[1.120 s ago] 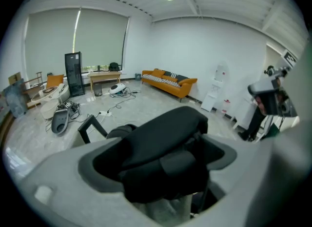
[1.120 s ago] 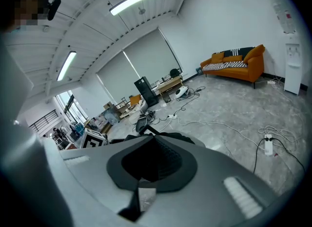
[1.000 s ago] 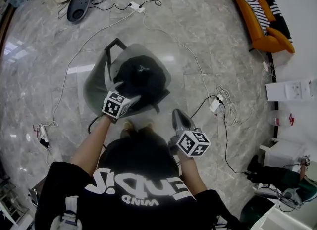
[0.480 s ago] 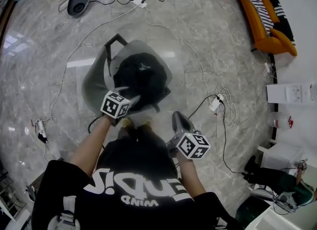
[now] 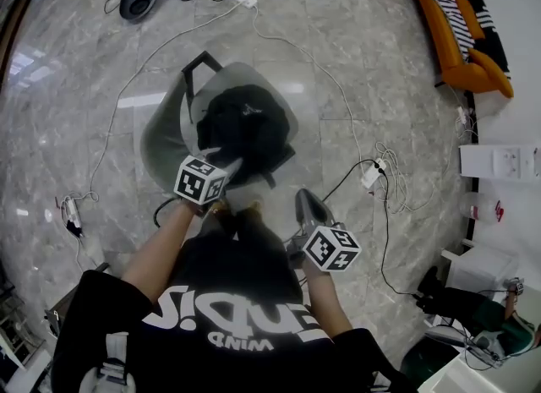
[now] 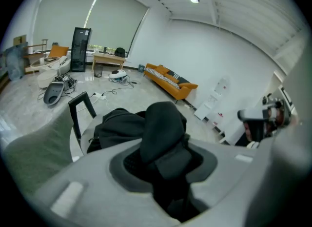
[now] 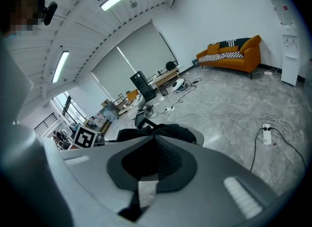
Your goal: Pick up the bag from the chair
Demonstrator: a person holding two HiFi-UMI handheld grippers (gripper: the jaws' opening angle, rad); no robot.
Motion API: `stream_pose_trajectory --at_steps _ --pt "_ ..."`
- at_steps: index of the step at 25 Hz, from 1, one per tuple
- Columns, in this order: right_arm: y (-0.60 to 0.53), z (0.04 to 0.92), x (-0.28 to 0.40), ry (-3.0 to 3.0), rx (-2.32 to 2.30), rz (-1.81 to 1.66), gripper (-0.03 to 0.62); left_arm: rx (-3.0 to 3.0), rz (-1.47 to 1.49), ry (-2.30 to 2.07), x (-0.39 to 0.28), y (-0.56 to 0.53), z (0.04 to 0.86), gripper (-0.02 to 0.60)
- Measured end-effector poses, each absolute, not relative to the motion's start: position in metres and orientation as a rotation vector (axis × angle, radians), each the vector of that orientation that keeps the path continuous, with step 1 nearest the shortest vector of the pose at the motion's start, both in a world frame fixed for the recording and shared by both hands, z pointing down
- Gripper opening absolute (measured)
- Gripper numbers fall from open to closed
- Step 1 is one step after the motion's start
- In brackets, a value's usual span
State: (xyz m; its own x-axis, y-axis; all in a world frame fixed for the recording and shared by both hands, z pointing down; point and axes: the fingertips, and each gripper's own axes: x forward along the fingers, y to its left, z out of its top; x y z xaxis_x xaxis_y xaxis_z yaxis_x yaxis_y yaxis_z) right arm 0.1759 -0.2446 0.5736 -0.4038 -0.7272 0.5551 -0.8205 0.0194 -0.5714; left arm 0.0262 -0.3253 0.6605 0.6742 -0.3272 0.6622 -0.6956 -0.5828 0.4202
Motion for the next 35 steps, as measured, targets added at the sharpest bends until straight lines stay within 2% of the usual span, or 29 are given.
stream_pose_trajectory --at_steps 16,35 --pt "-0.258 0.557 0.193 -2.195 1.696 1.279 0.000 2.283 0.484 -0.885 0.036 -0.358 0.588 0.109" --pt "-0.274 0.527 0.197 -2.302 1.654 1.200 0.000 2.386 0.266 -0.963 0.041 -0.363 0.470 0.106"
